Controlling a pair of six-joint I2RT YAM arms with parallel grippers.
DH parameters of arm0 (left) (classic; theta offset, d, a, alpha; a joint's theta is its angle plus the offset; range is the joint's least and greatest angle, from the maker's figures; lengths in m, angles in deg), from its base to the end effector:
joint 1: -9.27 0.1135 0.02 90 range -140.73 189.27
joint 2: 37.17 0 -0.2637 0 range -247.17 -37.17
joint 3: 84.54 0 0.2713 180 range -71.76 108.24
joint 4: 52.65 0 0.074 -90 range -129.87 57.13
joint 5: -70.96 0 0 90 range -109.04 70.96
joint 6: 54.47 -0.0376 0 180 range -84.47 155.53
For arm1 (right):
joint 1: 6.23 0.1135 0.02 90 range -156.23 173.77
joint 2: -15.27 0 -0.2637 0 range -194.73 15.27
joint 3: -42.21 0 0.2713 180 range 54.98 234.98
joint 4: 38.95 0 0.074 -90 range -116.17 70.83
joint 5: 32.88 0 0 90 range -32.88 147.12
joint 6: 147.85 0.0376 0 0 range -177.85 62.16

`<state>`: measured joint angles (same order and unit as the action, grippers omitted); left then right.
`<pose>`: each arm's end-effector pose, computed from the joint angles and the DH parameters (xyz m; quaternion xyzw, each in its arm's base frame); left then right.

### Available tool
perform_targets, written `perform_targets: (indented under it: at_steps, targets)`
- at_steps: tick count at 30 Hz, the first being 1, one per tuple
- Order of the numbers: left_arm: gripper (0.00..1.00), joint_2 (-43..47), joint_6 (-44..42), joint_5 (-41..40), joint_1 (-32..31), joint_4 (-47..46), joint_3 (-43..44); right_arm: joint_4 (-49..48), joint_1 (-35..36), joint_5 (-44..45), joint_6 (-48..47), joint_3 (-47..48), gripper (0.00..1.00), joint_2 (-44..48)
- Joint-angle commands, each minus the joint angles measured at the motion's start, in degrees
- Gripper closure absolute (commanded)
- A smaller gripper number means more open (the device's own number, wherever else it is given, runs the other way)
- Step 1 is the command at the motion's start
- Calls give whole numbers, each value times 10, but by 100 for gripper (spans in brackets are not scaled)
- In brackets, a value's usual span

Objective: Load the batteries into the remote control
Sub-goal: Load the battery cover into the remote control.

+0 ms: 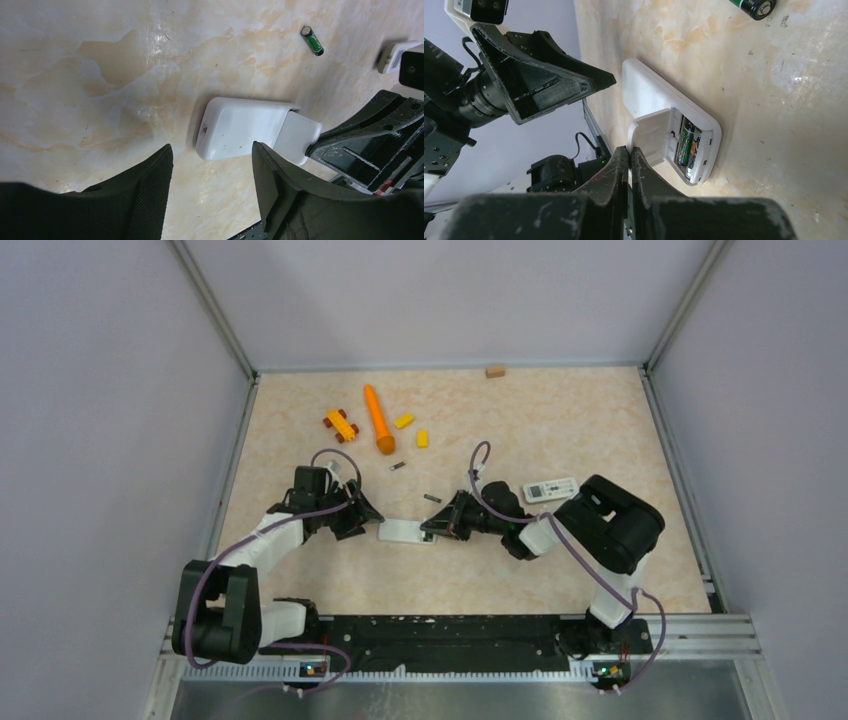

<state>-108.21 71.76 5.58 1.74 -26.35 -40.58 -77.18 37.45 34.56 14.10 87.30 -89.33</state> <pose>0.2363 -0.0470 0.1526 -0.1650 0.9152 -0.3022 0.2094 0.2254 0.2352 0.0954 0.0906 0.8120 0.5544 0.1582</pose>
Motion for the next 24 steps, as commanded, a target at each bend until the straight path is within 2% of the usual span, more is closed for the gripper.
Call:
perform_targets:
  at_steps: [1, 14, 24]
  targets:
    - [37, -2, -4, 7, 2, -16, 5, -7, -3, 4, -9, 5, 100, -12]
    - [37, 0, -4, 8, 2, -11, 7, 76, -17, 11, -33, 0, 99, 10]
    - [37, 2, -4, 10, 2, -7, 8, 106, -22, -1, -39, 14, 88, 2]
